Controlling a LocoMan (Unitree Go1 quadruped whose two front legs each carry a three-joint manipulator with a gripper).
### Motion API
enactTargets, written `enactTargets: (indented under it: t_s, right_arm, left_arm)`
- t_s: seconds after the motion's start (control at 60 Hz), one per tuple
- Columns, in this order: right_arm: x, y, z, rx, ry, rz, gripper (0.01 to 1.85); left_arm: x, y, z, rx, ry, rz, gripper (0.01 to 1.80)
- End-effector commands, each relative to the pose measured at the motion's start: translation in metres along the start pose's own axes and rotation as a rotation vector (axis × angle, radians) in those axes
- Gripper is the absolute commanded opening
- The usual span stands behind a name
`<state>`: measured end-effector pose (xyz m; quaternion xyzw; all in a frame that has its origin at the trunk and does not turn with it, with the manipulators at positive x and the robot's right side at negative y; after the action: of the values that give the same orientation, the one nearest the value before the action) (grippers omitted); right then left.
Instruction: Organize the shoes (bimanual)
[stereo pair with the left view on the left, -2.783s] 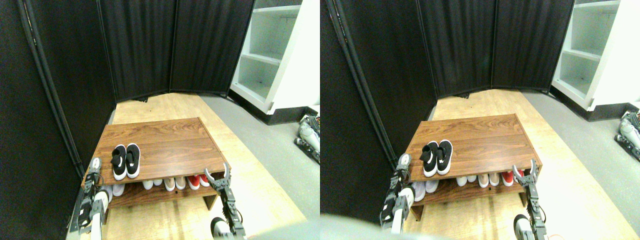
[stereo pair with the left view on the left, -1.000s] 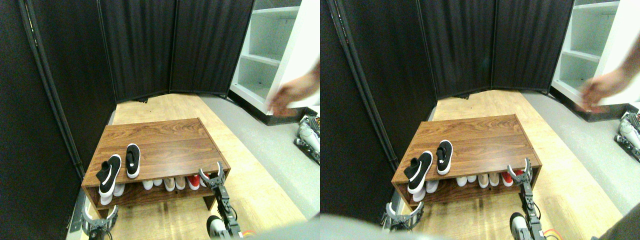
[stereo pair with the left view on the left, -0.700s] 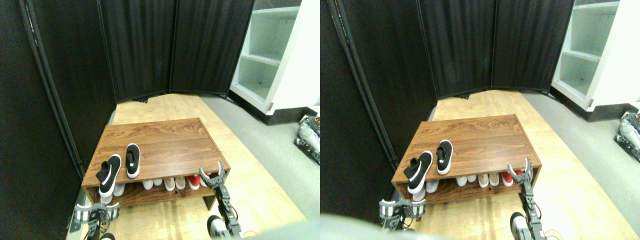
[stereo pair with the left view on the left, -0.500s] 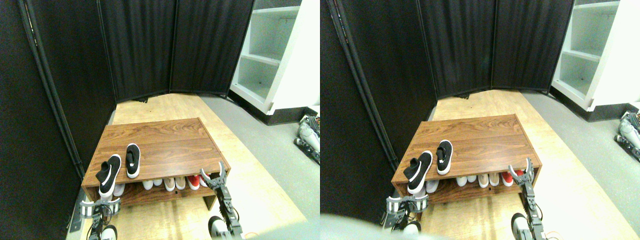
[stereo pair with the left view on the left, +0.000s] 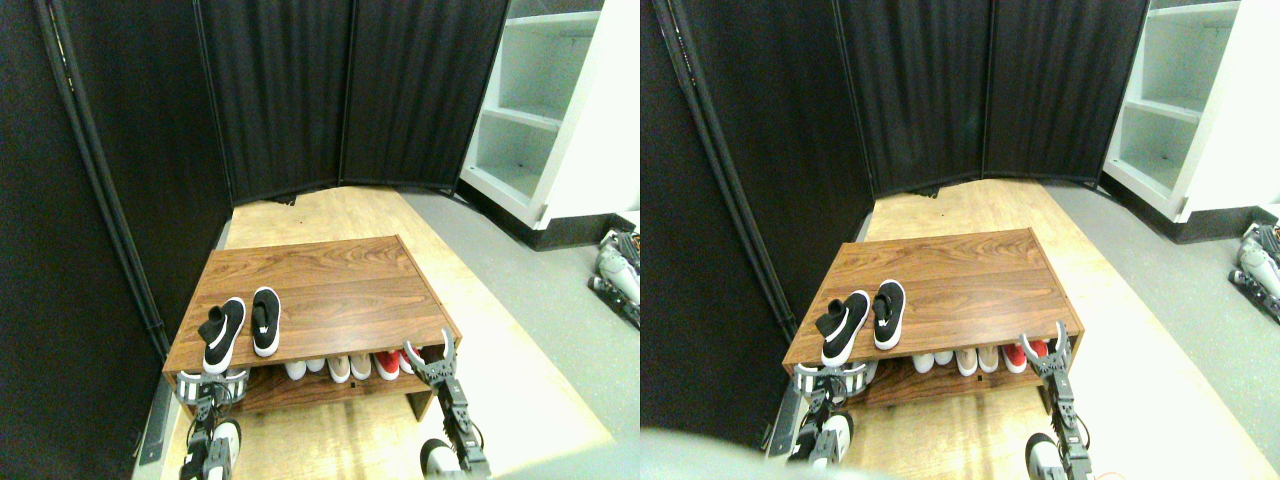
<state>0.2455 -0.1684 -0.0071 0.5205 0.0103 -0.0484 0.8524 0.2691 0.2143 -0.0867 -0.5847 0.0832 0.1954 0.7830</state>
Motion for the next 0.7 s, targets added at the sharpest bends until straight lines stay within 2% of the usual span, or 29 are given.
enactTargets:
  t_s: [0.017,0.25,0.433,0.467,0.55,0.6,0.633,0.7]
  right_arm:
    - [-0.002,0.009,0.004,-0.010,-0.007,0.039,0.58]
    - [-0.005,0.009,0.004,-0.011,-0.001,0.047,0.59]
    - [-0.006,0.008,0.005,-0.029,-0.008,0.057,0.59]
    - [-0.006,0.008,0.005,-0.029,-0.011,0.057,0.59]
    - [-0.006,0.007,0.005,-0.026,-0.020,0.044,0.60]
    - [-0.006,0.006,0.006,-0.027,-0.027,0.033,0.61]
    - [-0.006,0.006,0.006,-0.027,-0.028,0.034,0.61]
    - [-0.005,0.005,0.007,-0.025,-0.030,0.037,0.62]
  left_arm:
    - [0.005,-0.012,-0.001,-0.018,0.000,-0.035,1.46]
    - [0.013,-0.021,-0.006,-0.020,0.013,-0.038,1.50]
    - [0.006,-0.018,-0.006,-0.041,0.008,-0.042,1.48]
    - [0.000,-0.016,-0.004,-0.028,0.006,-0.034,1.52]
    - [-0.016,-0.008,0.000,-0.037,0.005,-0.037,1.46]
    - [-0.036,-0.006,0.001,-0.029,-0.003,-0.018,1.41]
    - [-0.039,-0.005,0.002,-0.019,-0.003,-0.015,1.42]
    - [-0.060,-0.007,0.004,-0.016,0.004,-0.010,1.41]
